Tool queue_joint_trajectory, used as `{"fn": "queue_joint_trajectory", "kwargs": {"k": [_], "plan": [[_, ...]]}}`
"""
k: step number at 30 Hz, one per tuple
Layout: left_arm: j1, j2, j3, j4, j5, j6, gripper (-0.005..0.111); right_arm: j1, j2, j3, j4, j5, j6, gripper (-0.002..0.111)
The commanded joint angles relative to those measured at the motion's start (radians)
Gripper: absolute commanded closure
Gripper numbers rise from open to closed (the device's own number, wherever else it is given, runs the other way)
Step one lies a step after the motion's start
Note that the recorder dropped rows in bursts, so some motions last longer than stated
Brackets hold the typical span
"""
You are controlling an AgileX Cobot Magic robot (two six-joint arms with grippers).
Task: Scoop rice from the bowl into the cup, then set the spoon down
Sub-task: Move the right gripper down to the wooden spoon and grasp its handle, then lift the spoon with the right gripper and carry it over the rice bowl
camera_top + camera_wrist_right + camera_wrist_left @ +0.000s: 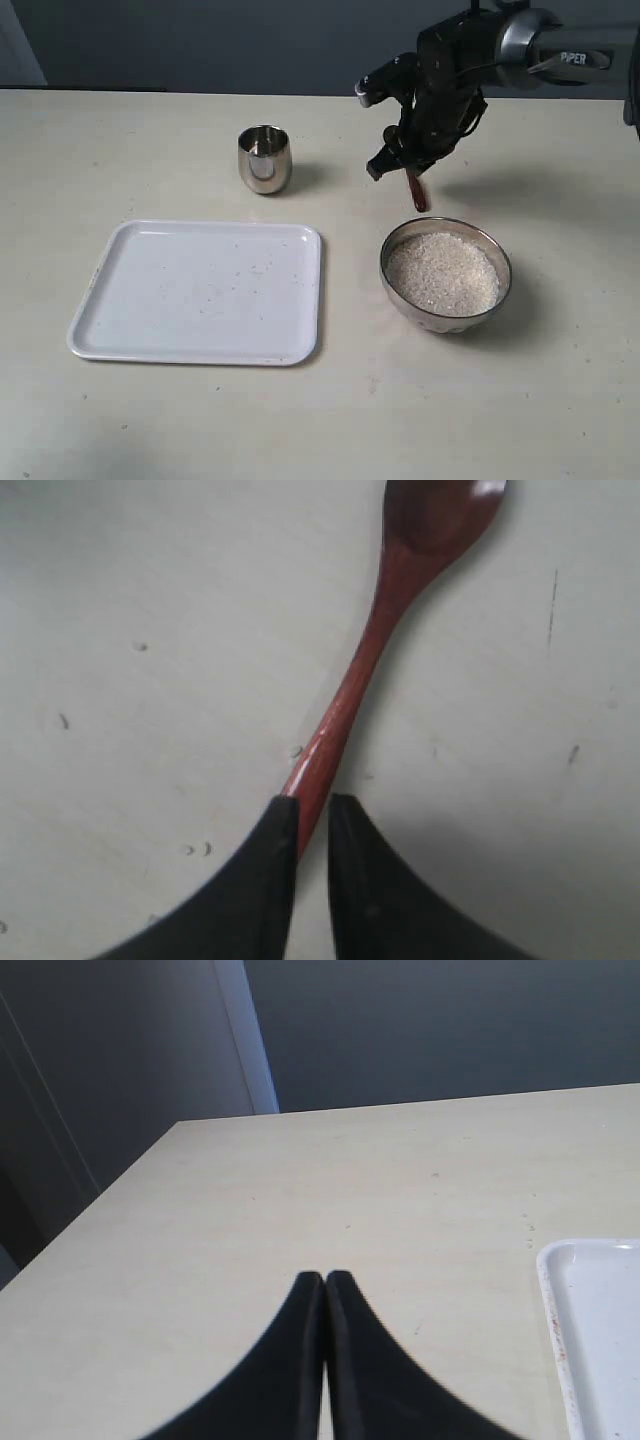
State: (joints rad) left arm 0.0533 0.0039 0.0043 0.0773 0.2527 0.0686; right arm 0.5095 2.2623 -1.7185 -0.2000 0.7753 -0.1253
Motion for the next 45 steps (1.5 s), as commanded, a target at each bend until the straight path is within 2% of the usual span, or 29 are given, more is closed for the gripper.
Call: {"fn": "queue_joint_trajectory", "kwargs": {"k": [1, 3, 15, 17, 20, 35, 39, 45], "plan": [[-0.007, -0.004, -0.004, 0.003, -0.014, -0.004, 0.106, -0.002, 0.011, -0.002, -0.019, -0.036, 0.003, 0.070], [-0.007, -0.004, -0.004, 0.003, -0.014, -0.004, 0.106, -0.002, 0.014, -0.002, -0.019, -0.061, 0.019, 0.063], [-0.007, -0.004, -0.004, 0.003, -0.014, -0.004, 0.106, -0.002, 0.081, -0.002, -0.045, -0.073, 0.052, 0.064], [-0.007, -0.004, -0.004, 0.003, -0.014, -0.004, 0.106, -0.002, 0.086, -0.002, -0.045, -0.067, 0.052, 0.077], [-0.007, -0.004, -0.004, 0.003, -0.014, -0.004, 0.106, -0.002, 0.086, -0.002, -0.043, -0.044, 0.052, 0.109], [-0.007, -0.004, -0.004, 0.003, -0.014, -0.004, 0.106, -0.002, -0.035, -0.002, -0.233, 0.054, 0.048, 0.109], [-0.007, -0.004, -0.004, 0.003, -0.014, -0.004, 0.106, -0.002, -0.081, -0.002, -0.302, 0.143, 0.045, 0.109], [-0.007, -0.004, -0.004, 0.003, -0.014, -0.004, 0.106, 0.005, -0.165, -0.002, -0.307, 0.295, 0.045, 0.109]]}}
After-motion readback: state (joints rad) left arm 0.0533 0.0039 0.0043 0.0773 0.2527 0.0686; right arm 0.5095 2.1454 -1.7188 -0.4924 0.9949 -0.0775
